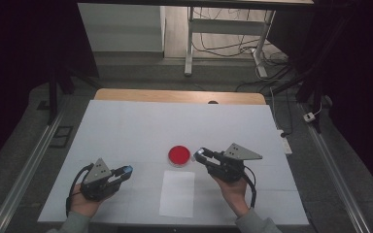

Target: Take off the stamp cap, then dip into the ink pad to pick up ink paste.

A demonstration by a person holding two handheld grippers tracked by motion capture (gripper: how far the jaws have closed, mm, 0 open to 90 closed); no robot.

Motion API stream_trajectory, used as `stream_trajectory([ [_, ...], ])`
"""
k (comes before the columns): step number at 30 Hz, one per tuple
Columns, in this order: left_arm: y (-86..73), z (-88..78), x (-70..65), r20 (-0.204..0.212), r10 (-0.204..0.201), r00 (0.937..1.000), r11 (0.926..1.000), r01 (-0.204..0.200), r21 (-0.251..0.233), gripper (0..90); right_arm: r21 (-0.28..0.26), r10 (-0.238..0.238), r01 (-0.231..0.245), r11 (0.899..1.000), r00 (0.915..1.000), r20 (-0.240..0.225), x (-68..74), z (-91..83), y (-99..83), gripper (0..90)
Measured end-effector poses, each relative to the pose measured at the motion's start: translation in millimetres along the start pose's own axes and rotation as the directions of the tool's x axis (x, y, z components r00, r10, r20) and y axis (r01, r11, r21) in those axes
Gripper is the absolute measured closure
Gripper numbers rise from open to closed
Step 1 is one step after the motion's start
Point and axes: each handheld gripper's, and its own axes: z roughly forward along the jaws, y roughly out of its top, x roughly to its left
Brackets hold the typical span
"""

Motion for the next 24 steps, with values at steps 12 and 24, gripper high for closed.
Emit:
stream_trajectory([
  [12,-3.0,-0.8,1.0,0.003,-0.001,1.0,1.0,0.001,0.008,74.4,-0.01,0.0,0.001,1.0,1.0,0.007,-1.5,-2.5,2.1,66.3],
  [24,-4.1,0.4,1.5,0.0,0.0,1.0,0.9999,0.0,0.015,74.3,-0.012,-0.002,0.002,1.0,1.0,0.01,-2.7,-1.4,4.7,66.3],
])
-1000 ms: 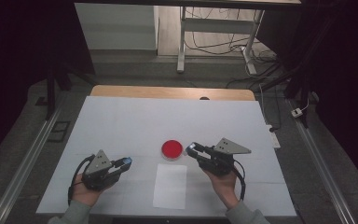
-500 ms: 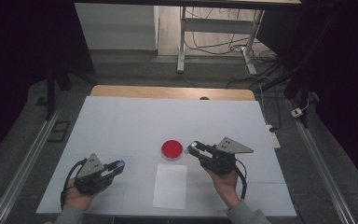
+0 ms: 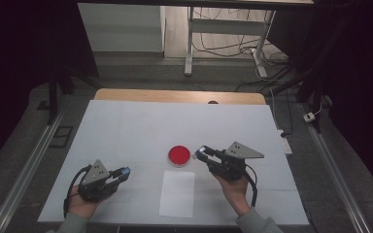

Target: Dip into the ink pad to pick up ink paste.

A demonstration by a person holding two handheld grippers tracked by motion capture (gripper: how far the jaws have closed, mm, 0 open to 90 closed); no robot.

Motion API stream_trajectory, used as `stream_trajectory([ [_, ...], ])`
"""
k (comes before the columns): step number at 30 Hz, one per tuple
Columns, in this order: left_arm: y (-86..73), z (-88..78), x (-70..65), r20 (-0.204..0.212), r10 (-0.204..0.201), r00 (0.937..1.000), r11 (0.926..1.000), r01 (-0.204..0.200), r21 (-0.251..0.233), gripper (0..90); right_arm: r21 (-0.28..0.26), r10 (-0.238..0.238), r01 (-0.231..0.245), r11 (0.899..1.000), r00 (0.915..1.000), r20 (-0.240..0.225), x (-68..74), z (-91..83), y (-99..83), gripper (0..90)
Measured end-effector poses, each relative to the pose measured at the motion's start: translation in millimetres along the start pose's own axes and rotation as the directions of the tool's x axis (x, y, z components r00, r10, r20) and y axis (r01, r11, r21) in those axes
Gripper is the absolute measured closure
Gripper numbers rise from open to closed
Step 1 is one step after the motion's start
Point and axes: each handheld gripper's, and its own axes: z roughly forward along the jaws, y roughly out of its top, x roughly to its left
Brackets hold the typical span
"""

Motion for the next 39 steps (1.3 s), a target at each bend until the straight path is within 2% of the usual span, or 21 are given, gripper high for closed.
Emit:
stream_trajectory([
  [7,0.3,1.2,-0.5,0.003,0.005,1.0,1.0,-0.005,0.004,74.4,-0.002,-0.008,0.008,1.0,0.9999,0.007,-1.0,2.5,5.1,66.3],
  [15,-0.2,2.4,0.3,0.0,0.004,1.0,1.0,-0.004,0.007,74.4,0.01,0.005,-0.005,1.0,0.9999,0.014,-6.8,11.8,11.3,66.3],
  [24,-0.6,2.3,0.8,0.0,0.007,1.0,1.0,-0.007,0.007,74.4,0.039,0.015,-0.016,0.999,0.9998,0.012,-13.2,29.6,9.5,66.3],
  [39,-0.7,3.4,0.9,0.001,0.007,1.0,0.9999,-0.007,0.01,74.4,0.079,0.01,-0.011,0.997,0.9999,0.011,-15.7,50.3,9.2,66.2],
])
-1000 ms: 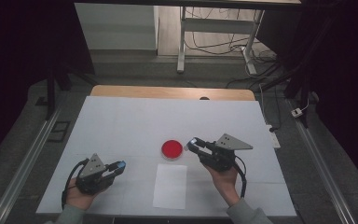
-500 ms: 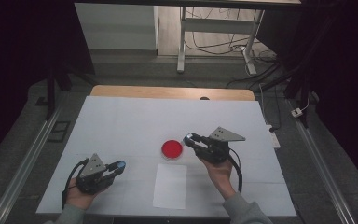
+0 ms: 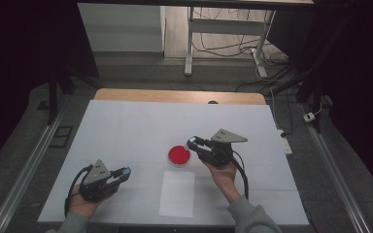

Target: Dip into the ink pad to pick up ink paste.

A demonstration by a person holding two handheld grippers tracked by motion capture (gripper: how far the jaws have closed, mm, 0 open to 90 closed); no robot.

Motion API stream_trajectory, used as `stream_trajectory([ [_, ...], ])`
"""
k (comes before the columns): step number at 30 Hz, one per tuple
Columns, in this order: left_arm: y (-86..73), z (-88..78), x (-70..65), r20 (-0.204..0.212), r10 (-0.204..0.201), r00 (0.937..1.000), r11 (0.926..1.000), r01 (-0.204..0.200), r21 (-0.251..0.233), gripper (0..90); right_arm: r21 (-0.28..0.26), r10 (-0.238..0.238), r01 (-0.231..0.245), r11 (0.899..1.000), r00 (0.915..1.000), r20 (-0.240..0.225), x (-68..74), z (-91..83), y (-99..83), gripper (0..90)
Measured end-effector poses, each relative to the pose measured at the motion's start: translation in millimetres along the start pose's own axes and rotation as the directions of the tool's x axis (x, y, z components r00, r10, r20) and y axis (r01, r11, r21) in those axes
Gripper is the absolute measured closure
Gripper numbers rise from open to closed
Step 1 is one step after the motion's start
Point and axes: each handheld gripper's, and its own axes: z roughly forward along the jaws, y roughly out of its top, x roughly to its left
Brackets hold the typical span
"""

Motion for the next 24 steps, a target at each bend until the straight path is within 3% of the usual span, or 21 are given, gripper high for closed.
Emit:
stream_trajectory([
  [12,-0.3,1.3,0.0,0.003,0.003,1.0,1.0,-0.003,0.002,74.4,0.057,-0.019,0.019,0.998,0.9998,-0.008,0.3,22.4,-1.0,66.3],
  [24,-0.5,1.8,0.3,0.004,0.005,1.0,1.0,-0.005,0.004,74.3,0.11,-0.011,0.008,0.994,0.9997,0.021,-6.4,36.5,-5.7,66.3],
])
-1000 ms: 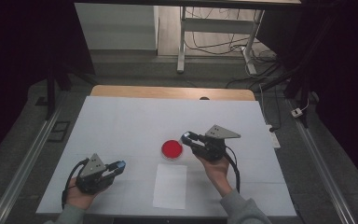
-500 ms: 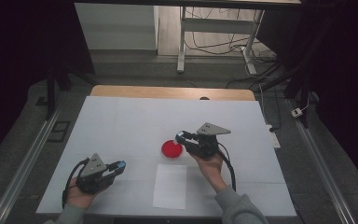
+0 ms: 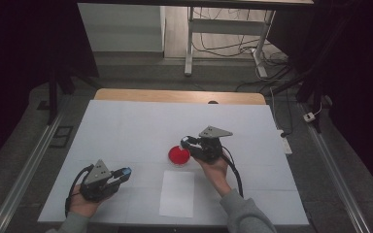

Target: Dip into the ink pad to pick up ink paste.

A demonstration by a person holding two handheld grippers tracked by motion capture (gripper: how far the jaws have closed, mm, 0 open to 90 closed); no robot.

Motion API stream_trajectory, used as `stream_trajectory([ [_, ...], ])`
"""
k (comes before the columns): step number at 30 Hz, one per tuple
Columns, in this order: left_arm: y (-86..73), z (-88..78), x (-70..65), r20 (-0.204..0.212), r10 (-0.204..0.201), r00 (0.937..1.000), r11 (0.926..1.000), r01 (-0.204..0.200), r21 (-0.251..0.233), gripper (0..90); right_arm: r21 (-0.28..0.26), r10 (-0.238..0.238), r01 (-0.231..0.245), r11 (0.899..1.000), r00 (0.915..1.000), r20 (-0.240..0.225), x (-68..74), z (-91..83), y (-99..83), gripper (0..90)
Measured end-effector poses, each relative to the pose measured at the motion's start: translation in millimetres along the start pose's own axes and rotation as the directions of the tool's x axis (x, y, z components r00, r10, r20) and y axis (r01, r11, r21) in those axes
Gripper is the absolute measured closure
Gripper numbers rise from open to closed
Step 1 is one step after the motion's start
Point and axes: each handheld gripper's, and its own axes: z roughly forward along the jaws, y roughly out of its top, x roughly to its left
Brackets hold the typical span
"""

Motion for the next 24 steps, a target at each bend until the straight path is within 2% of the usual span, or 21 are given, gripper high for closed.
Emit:
stream_trajectory([
  [15,0.0,0.3,-0.2,0.003,0.003,1.0,1.0,-0.003,0.001,74.4,0.051,-0.018,0.017,0.999,0.9997,0.015,-3.0,10.1,-6.3,66.2],
  [24,-0.2,0.3,-0.2,0.004,0.003,1.0,1.0,-0.003,0.003,74.3,0.093,-0.039,0.037,0.995,0.9992,0.013,0.2,17.2,-10.6,66.3],
])
